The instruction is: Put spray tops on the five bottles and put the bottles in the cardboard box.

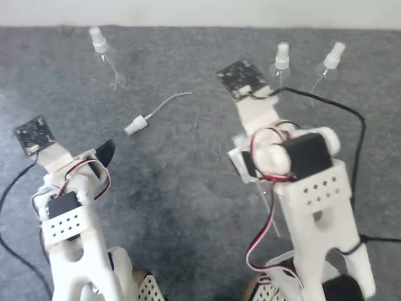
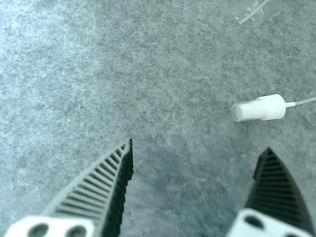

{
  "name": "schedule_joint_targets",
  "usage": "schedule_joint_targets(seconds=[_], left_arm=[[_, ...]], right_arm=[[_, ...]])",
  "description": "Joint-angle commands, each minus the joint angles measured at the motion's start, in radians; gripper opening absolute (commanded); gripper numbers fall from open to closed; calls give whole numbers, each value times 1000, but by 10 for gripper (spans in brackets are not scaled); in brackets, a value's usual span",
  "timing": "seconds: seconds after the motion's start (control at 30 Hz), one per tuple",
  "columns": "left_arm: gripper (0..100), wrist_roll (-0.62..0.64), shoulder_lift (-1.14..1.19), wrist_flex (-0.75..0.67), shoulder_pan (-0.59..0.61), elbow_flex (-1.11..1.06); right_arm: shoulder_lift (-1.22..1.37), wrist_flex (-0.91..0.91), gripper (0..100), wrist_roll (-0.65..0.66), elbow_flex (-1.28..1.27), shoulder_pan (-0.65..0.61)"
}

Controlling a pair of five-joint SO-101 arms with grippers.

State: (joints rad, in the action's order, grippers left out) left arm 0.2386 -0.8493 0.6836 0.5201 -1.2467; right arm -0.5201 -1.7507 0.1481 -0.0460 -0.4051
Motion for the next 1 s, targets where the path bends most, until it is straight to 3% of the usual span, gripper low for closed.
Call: schedule_joint_targets(seconds=[0.0,0.5,0.7,0.83,0.97], left_arm=[[363,-34,-31,-23,-74,25],[366,-239,-25,242,-569,286],[367,-292,-23,344,-802,371],[367,-310,-20,353,-945,380],[409,-305,28,348,-1066,380]], right_arm=[[-93,56,7,0,-48,105],[-613,515,7,-2,-523,544],[-766,581,7,-25,-615,668],[-837,599,7,-135,-634,766],[-871,601,7,-150,-647,789]])
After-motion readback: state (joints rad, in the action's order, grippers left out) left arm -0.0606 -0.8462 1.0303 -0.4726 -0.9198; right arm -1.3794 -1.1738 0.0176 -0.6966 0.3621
